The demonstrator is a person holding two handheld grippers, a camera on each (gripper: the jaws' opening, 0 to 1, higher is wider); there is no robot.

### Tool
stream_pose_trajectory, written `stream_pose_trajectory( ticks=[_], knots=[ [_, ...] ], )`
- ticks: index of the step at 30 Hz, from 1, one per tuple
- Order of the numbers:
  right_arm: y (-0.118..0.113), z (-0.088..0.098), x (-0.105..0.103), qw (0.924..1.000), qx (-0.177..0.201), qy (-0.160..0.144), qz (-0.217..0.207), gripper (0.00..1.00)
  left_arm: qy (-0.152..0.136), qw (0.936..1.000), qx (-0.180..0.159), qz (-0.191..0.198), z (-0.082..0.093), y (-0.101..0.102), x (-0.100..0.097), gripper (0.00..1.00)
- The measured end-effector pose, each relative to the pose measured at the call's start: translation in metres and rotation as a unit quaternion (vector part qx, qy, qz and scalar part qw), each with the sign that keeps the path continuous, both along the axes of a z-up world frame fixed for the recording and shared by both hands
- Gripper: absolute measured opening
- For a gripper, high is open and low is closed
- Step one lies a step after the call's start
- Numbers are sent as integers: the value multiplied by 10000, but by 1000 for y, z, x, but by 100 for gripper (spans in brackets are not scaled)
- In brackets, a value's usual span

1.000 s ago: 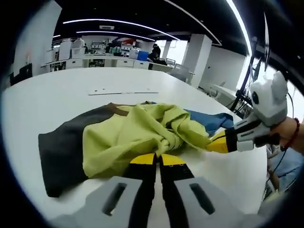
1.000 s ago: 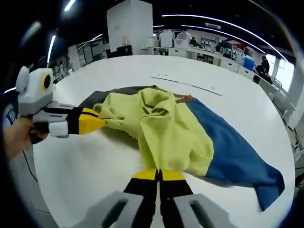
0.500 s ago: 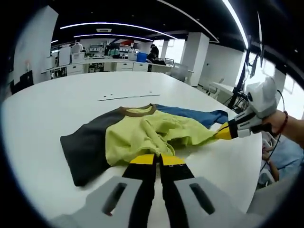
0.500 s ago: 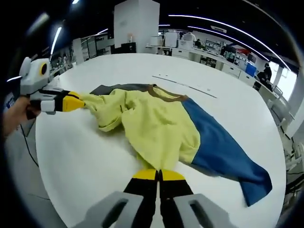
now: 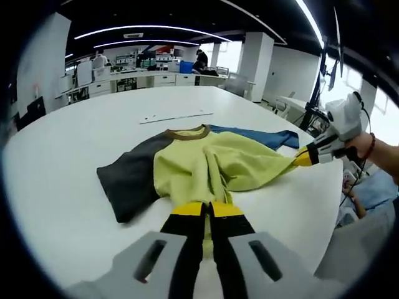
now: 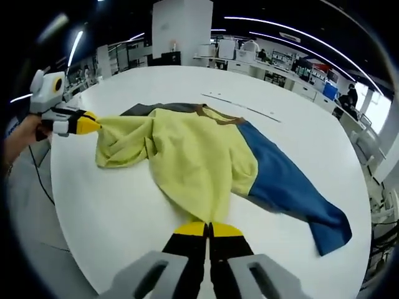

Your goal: Fold the garment on the visible template until the final outline fits inside the template.

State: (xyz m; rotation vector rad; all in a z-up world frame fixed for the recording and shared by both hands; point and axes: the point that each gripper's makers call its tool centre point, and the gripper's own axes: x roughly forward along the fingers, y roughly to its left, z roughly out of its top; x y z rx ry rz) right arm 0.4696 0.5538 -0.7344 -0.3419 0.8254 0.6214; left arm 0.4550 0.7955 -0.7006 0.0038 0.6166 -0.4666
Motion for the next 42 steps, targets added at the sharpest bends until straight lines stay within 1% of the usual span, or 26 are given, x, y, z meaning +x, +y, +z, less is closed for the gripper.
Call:
stream_pose_trajectory(
  ticks=[5,11,14,17,23,25,30,32,36,42],
  knots=[
    [-7,-5,-11,9999,-120,79,18,0,150,9999,36,75,-6,10,-9,0],
    [-12,-11,-26,9996,-93,247,-46,0,304,9994,129,92,-13,20,-22,0],
    [-16,-14,-36,9994,-217,261,38,0,382,9990,164,167,-16,26,-25,0],
    [-17,-16,-45,9992,-156,355,29,0,432,9986,190,222,-20,30,-28,0],
    [-24,-19,-60,9989,-160,435,22,0,534,9978,248,292,-27,38,-33,0],
    [-26,-21,-66,9986,-143,506,25,0,568,9975,252,343,-30,41,-35,0],
    [-30,-26,-79,9980,-210,600,61,0,681,9964,311,399,-38,47,-40,0],
    [-30,-27,-85,9973,-173,706,62,0,735,9959,310,423,-40,49,-43,0],
    [-34,-27,-93,9970,-235,735,96,0,808,9950,323,485,-43,55,-47,0],
    [-41,-29,-101,9966,-277,773,19,0,887,9943,352,485,-46,58,-53,0]
  ],
)
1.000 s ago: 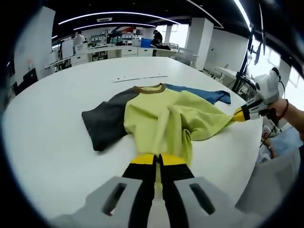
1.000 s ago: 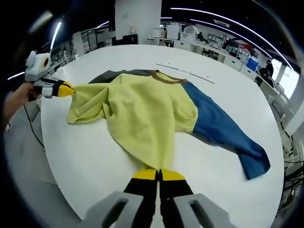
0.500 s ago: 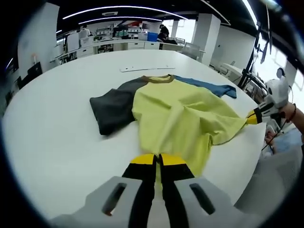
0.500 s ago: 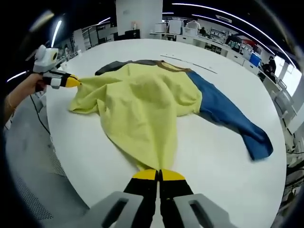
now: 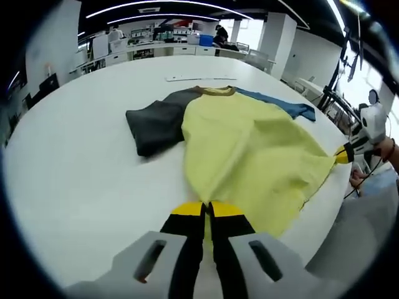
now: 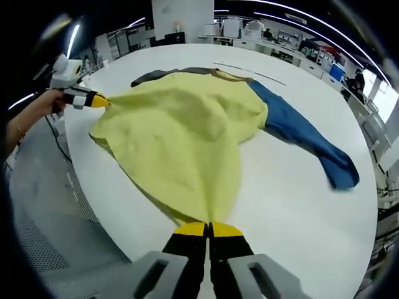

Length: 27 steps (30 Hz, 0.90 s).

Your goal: Fold the garment on the visible template until the final outline fits inside the template.

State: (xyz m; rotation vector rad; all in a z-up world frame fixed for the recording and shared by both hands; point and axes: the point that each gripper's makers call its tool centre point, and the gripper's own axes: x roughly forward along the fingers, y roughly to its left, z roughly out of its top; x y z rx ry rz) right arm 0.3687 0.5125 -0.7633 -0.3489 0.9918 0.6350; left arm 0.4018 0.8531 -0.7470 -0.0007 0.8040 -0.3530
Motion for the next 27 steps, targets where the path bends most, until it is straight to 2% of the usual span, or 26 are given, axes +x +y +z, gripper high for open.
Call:
stream_pose_trajectory(
  ticks=[7,10,11,12,14,18,20,27],
  knots=[
    [-7,-5,-10,9999,-49,107,-42,0,158,9998,122,-79,-5,1,-10,0],
    [-9,-7,-13,9999,-30,150,-73,0,187,9998,44,-7,-7,1,-15,0],
    [-7,-6,-13,9999,43,136,-60,0,178,9998,26,30,-7,1,-15,0],
    [-3,-5,-14,9993,282,207,-144,0,173,9998,-8,70,-7,0,-16,0],
    [-2,-2,-15,9975,509,309,-382,2,155,9998,-41,125,-7,1,-17,1],
    [-3,8,-17,9978,491,311,-318,15,144,9998,-8,164,-4,2,-22,13],
    [-3,13,-14,9965,629,295,-460,16,138,9997,-14,188,-2,3,-25,18],
    [-11,14,-7,9922,739,272,-966,20,219,9993,-84,284,-1,2,-40,21]
  ],
)
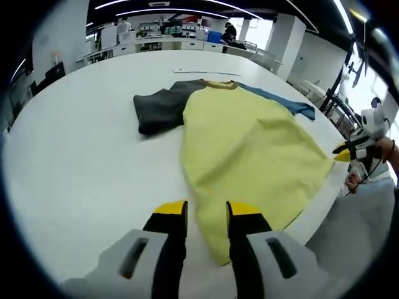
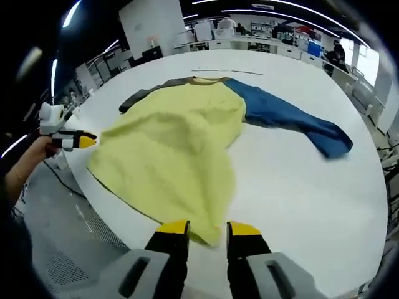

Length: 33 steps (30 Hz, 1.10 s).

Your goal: Fold the garment on the visible template until the final outline fits inside the template.

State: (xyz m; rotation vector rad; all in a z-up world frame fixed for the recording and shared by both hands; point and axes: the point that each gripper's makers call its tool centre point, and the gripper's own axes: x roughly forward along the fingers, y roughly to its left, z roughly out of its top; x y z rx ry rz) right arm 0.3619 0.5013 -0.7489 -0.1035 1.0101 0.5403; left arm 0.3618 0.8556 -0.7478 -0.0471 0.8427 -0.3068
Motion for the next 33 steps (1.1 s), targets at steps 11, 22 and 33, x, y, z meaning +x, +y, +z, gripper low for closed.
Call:
stream_pose_trajectory(
  ticks=[11,22,33],
  knots=[
    [-3,18,11,9978,220,-133,-606,19,179,9998,114,-31,-8,-3,-18,19],
    [-7,-19,-4,9961,-328,132,-809,19,324,9982,493,-127,-21,-10,-30,17],
    [-10,-28,-12,9933,-318,72,-1112,10,375,9983,456,-15,-25,-8,-34,16]
  ],
)
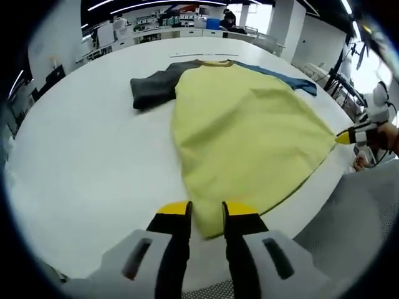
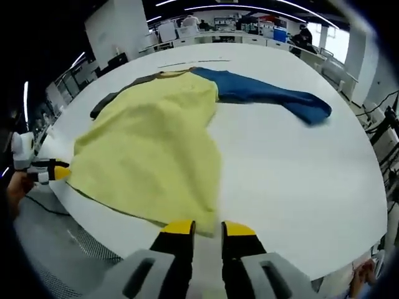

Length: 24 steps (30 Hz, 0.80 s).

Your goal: Fold the garment on the visible template until the final outline fits inside the template.

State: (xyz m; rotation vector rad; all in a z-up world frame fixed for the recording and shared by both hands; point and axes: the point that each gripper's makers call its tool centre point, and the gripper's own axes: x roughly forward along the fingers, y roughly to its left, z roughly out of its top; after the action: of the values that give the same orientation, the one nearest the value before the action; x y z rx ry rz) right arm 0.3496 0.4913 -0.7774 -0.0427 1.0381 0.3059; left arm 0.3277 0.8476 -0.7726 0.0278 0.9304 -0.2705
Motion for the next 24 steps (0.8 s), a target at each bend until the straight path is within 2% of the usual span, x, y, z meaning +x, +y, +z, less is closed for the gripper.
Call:
stream_pose_trajectory(
  ticks=[2,3,4,7,9,10,12,15,24],
  knots=[
    [-1,0,0,10000,-46,-21,-15,6,149,9998,60,137,-4,4,-5,15],
    [-1,-1,0,10000,-40,-17,-10,3,-11,10000,15,79,0,2,0,14],
    [0,-1,-1,10000,-7,-13,14,1,39,10000,-14,70,0,1,-2,14],
    [3,-1,0,10000,83,-14,-2,0,62,9999,-56,90,0,1,-3,10],
    [3,0,-1,9999,119,-13,63,0,129,9999,23,32,-1,2,-6,2],
    [3,0,-2,9998,148,8,134,0,130,9999,9,10,-1,2,-7,1],
    [-1,1,-5,9992,28,62,400,0,169,9998,-47,-33,-1,0,-9,0],
    [-8,3,-9,9992,21,104,389,0,212,9998,-57,-41,-1,2,-12,0],
    [-7,-2,-25,9980,99,381,485,0,294,9994,18,-199,-1,0,-20,0]
  ],
)
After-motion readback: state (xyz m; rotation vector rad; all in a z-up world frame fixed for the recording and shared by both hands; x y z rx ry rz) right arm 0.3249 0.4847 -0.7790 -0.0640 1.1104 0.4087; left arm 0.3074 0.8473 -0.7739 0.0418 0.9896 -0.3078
